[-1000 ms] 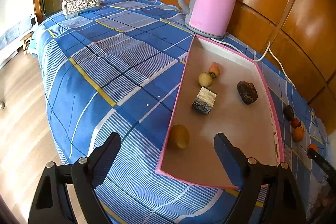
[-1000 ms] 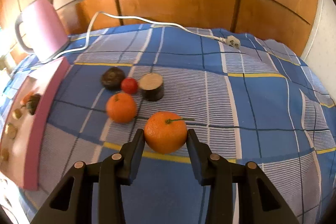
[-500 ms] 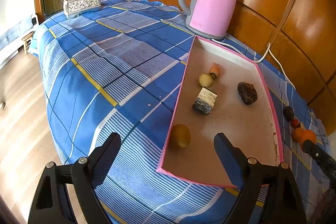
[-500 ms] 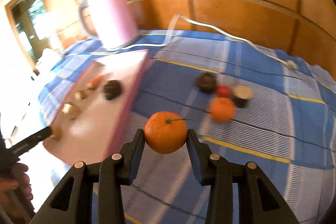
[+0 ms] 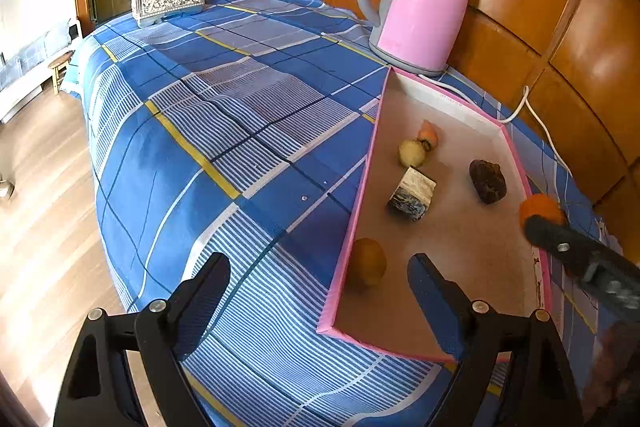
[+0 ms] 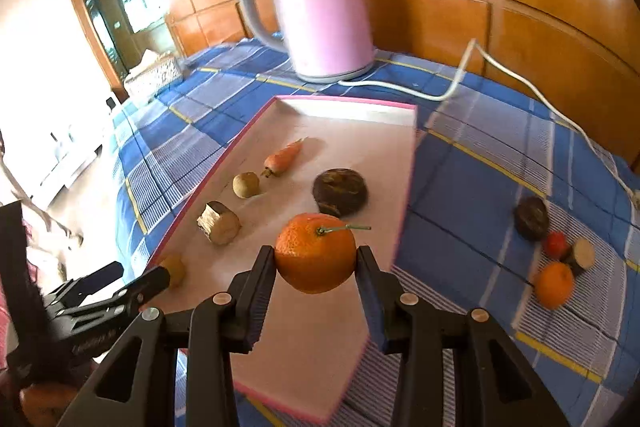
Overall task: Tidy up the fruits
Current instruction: 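Carry the orange into the tray and open the right gripper, then reach the left gripper to the dark brown round fruit and grasp it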
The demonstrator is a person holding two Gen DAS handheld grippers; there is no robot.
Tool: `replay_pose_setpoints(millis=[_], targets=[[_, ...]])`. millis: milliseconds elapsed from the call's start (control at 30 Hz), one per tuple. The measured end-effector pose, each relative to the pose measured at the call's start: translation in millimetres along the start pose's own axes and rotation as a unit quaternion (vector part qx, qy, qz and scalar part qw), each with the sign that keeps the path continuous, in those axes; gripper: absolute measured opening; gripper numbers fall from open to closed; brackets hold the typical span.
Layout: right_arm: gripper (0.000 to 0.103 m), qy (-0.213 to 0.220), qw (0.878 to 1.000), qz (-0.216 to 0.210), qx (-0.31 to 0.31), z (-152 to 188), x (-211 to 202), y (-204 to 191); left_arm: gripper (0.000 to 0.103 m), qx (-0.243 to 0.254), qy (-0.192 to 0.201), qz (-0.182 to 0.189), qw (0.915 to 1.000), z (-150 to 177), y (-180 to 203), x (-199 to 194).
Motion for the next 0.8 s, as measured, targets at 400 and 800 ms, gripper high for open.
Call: replay_pose_setpoints(millis=[400,800], targets=[[0.05,-0.01,0.999,0.041,-0.01,14.7,13.5,6.6,0.091,0.0,-0.003,0.001,1.0,1.7,-0.1,1.8],[0.055,0.055,0.99,0.126,0.041,35.2,-57.1,54.9,0.091,0.005,0.011,0.006,0.9999,-3.9,4.4,-5.0]])
Point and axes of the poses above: each gripper's, at about its wrist camera, not at the fingertips, and x roughly the way its jaws point, y to its right, z to its underside, the point moved 3 cm from there along x, roughly the way its jaws point, and after that the axes turned 15 degrees about y, right-handed, at the moved point
